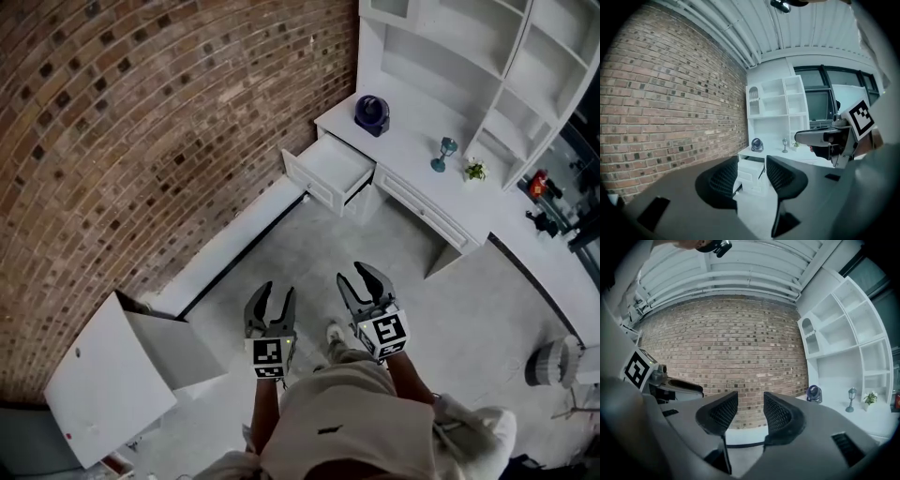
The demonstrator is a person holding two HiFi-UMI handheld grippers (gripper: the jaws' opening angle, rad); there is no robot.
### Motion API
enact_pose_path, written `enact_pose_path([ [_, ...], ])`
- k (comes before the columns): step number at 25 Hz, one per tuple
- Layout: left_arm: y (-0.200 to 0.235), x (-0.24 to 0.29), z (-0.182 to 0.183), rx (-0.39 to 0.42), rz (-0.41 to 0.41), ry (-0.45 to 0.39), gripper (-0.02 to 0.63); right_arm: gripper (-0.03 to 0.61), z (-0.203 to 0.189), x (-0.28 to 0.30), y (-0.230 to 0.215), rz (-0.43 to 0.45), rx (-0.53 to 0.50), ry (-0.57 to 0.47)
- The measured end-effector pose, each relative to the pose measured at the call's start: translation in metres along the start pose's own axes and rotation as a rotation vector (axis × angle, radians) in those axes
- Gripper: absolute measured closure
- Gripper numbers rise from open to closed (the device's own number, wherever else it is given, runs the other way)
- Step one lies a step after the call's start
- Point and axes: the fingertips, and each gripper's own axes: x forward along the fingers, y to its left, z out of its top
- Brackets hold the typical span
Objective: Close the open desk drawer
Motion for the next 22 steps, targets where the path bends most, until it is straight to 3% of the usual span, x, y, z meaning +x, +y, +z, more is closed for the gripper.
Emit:
enact_pose_path([
  [9,0.017,0.075,0.018,-0.002,0.066,0.024,0.408,0.405,0.016,0.066,-0.052,0.07,0.029,0.004],
  [16,0.028,0.1,0.019,0.001,0.065,0.042,0.408,0.405,0.017,0.09,-0.069,0.061,0.046,0.016],
  [22,0.041,0.123,0.028,0.002,0.043,0.01,0.408,0.405,0.024,0.113,-0.078,0.033,0.03,0.009],
])
